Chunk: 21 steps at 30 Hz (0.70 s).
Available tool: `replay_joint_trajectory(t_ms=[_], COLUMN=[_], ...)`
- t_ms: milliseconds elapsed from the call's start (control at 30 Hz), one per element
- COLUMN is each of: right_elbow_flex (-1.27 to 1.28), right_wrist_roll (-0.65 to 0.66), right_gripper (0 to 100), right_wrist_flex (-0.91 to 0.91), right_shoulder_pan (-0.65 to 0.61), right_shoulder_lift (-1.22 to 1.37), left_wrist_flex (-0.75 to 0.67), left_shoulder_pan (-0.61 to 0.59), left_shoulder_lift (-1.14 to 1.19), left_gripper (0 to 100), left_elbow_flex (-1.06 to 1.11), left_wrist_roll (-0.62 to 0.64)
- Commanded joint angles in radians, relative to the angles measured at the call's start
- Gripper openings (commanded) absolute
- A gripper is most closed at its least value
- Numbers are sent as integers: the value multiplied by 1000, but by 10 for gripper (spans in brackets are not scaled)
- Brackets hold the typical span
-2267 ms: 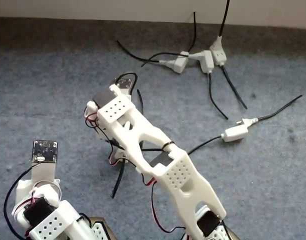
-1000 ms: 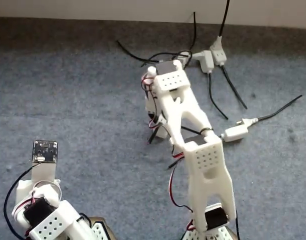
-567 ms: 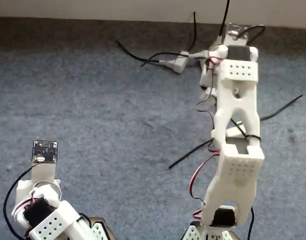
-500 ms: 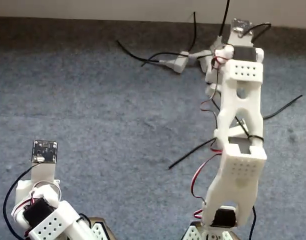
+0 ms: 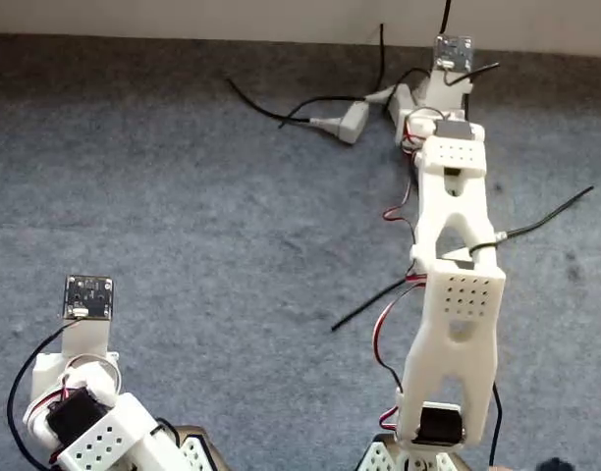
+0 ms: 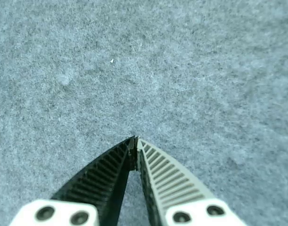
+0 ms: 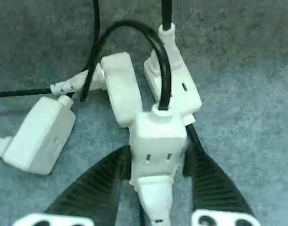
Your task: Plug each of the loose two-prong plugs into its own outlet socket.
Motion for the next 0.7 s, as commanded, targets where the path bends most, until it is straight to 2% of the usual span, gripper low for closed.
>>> replay_joint_trajectory(t_ms=[0,200,500,667], right_elbow_flex=[-44,-42,-42,-36], right_wrist_roll=[-120,-126,-126,-195], right_gripper=[300,307,307,307], right_wrist_flex=[-27,31,449,799], right_shoulder_pan=[33,150,311,361], right_shoulder_lift=[-84,-236,-404,-418], left_wrist_flex=[11,11,9,29], left_shoulder_pan=[10,10,33,111], left_shoulder_lift=[5,-1,-1,-1], left_gripper=[9,11,11,11], left_elbow_flex=[16,16,-56,-54], left_wrist_roll=[6,15,322,334])
